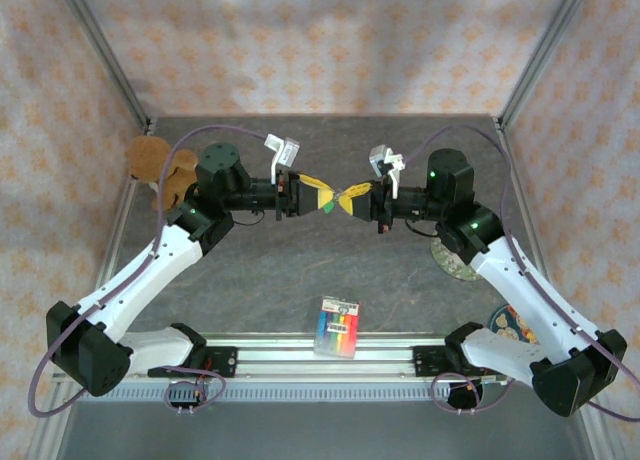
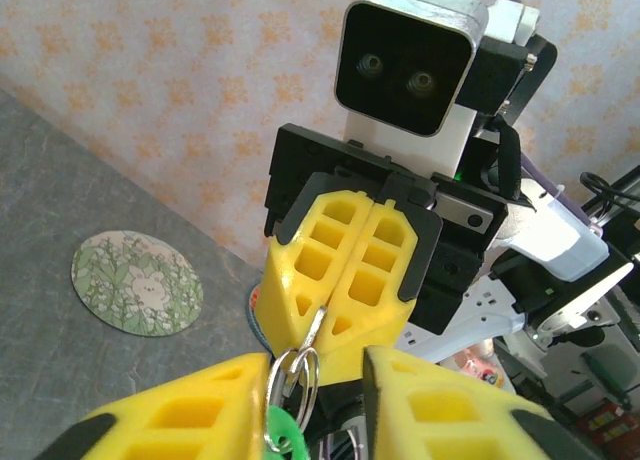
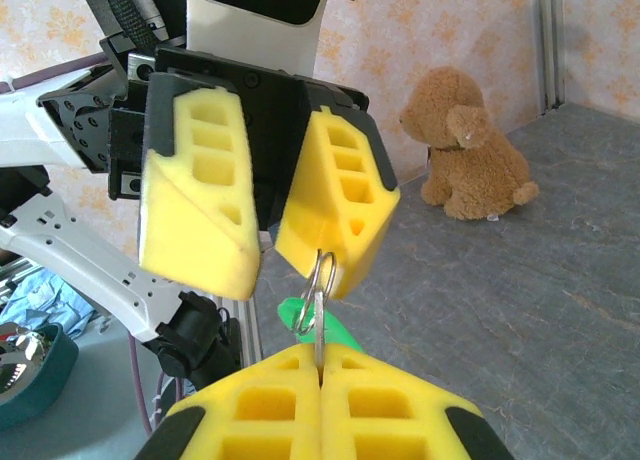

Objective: Remove the keys from the keyring

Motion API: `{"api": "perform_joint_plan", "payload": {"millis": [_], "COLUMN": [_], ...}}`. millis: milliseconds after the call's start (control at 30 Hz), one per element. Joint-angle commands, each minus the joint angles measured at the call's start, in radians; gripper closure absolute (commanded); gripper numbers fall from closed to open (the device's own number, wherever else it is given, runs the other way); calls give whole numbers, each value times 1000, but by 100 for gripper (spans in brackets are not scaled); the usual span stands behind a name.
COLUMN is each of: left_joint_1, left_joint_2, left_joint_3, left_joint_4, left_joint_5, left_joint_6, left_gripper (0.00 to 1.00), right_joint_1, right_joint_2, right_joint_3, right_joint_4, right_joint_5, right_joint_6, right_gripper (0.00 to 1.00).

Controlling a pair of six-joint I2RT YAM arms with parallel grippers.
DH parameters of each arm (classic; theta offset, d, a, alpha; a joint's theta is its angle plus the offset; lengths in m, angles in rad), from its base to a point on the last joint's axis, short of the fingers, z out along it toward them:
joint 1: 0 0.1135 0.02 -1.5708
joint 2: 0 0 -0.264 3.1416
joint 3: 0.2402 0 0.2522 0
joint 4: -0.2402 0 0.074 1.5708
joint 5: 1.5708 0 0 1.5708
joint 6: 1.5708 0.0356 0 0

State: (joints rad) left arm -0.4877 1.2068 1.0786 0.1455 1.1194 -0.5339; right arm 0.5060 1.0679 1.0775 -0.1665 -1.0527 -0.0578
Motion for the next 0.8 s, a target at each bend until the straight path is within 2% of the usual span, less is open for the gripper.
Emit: {"api": "perform_joint_plan", "payload": {"millis": [0, 200, 300, 500, 767], "left_joint_1": [-11, -9, -4, 26, 37], "left_joint_2": [2, -3, -7, -12, -12], "left_joint_3": [29, 16, -11, -83, -109], "left_joint_4": [12, 42, 125, 377, 481], "left_joint_5": [30, 28, 23, -6, -50], "left_joint_6": [7, -8, -78, -258, -331], "left_gripper": [78, 93, 100, 100, 100], "right_joint_1": [6, 6, 6, 23, 82], "right_joint_2": [-3, -10, -32, -87, -118], "right_joint_3": [32, 28, 7, -53, -109], "right_joint_4": [12, 15, 45, 97, 136], "right_joint_5": [-21, -3, 23, 88, 200], "right_joint_6": [-10, -13, -10, -27, -55], "right_gripper": [100, 100, 100, 100, 100]}}
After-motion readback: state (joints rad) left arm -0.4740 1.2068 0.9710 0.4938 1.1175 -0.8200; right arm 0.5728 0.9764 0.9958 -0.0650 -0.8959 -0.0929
